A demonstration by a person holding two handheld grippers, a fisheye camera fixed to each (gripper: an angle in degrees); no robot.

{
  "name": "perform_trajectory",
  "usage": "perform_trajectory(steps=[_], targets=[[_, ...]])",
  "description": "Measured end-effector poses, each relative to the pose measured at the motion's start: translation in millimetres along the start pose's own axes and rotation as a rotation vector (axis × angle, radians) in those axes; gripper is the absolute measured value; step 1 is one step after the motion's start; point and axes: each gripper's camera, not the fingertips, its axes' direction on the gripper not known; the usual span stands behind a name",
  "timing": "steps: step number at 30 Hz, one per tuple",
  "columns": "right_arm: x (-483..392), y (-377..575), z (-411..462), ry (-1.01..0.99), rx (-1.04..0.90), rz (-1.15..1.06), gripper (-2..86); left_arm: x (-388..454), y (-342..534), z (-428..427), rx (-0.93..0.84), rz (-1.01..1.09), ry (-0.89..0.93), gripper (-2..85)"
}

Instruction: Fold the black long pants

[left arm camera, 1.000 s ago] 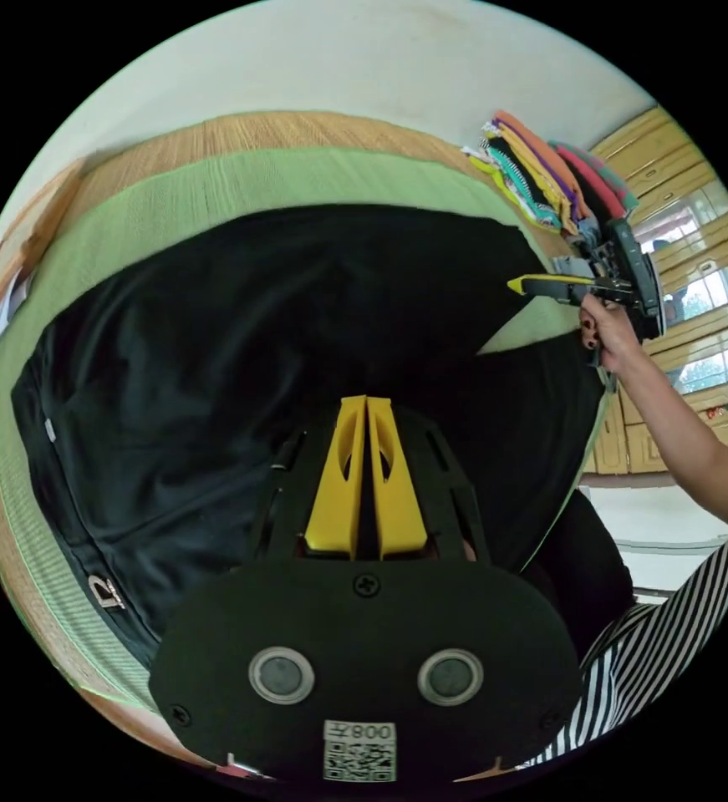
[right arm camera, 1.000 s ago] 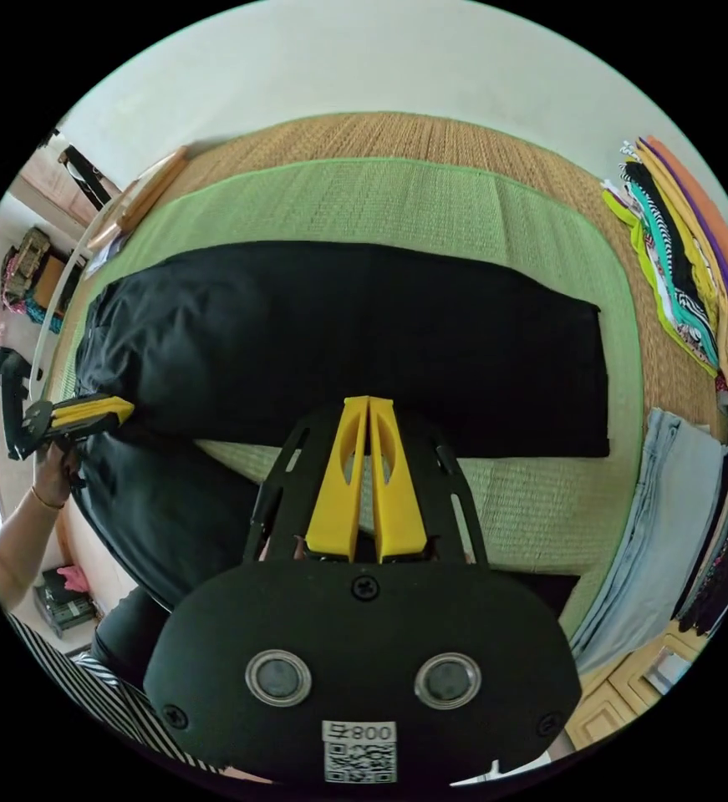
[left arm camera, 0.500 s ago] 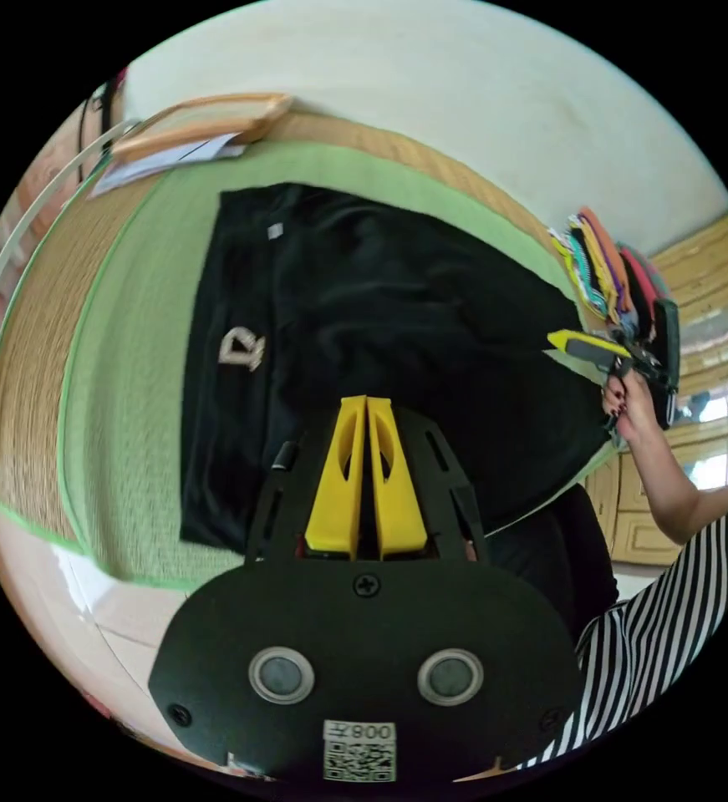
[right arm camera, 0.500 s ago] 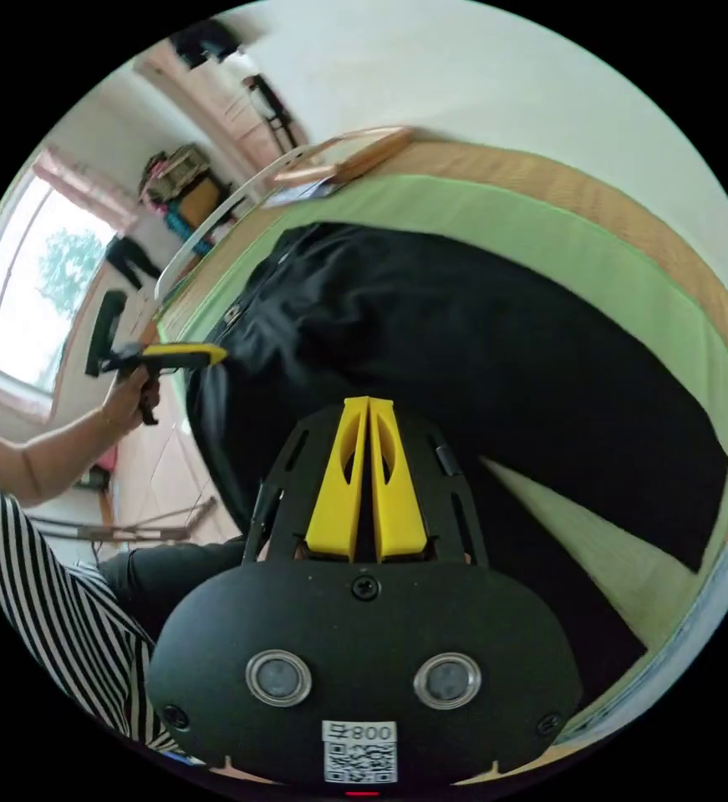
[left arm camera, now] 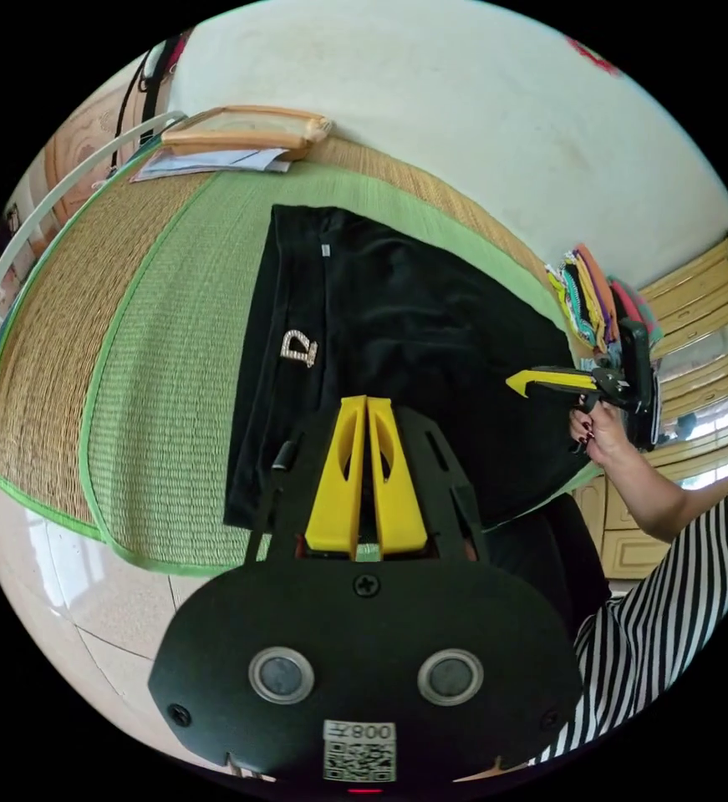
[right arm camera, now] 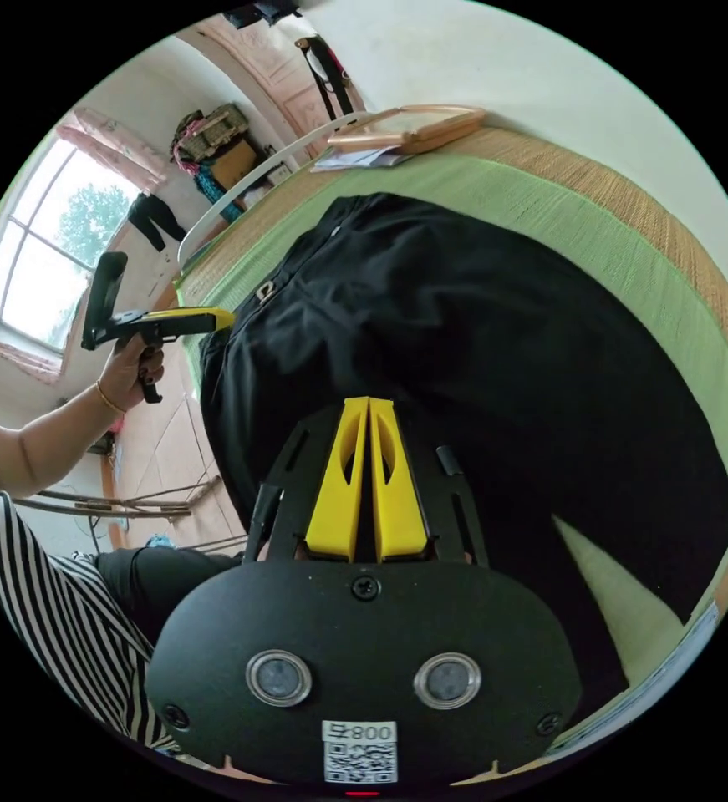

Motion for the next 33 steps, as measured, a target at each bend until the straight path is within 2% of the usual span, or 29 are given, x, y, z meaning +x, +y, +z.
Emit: perform_trajectory(steps=[6,8,10,17,22,33], targets=[[29.9,-77.1,-25.5,0.019,0.017,0.033,0.1,-29.1,-53.2,16.9,0.003,0.088,-0.028,0.2],[36.5,-101.0,-20.3,0.062,-0.052,0.016,-0.1,-41.8,-73.0,28.4,-0.028,0.090,-0.034,0.2],[42.4,-110.1,-23.1,0.090,-0.063,0.001,-0.2,-53.6,-81.8,38.7,-0.075,0.084,-0.066,0.2],[68.8,-125.1,-72.2,0.005,-0.014,0.062,0.1,-85.6,-102.4,31.2,-0.050,0.078,0.019,0.2],[73.0,-134.1,-120.4,0.008,0.049,0.030,0.2,-91.0,-137.2,5.9,0.040,0.170,0.042,0.7],[116.1,-159.3,-201.5,0.120,0.044,0.074,1.5,-99.9,-244.3,-18.4,-0.029,0.264,-0.070,6.2]])
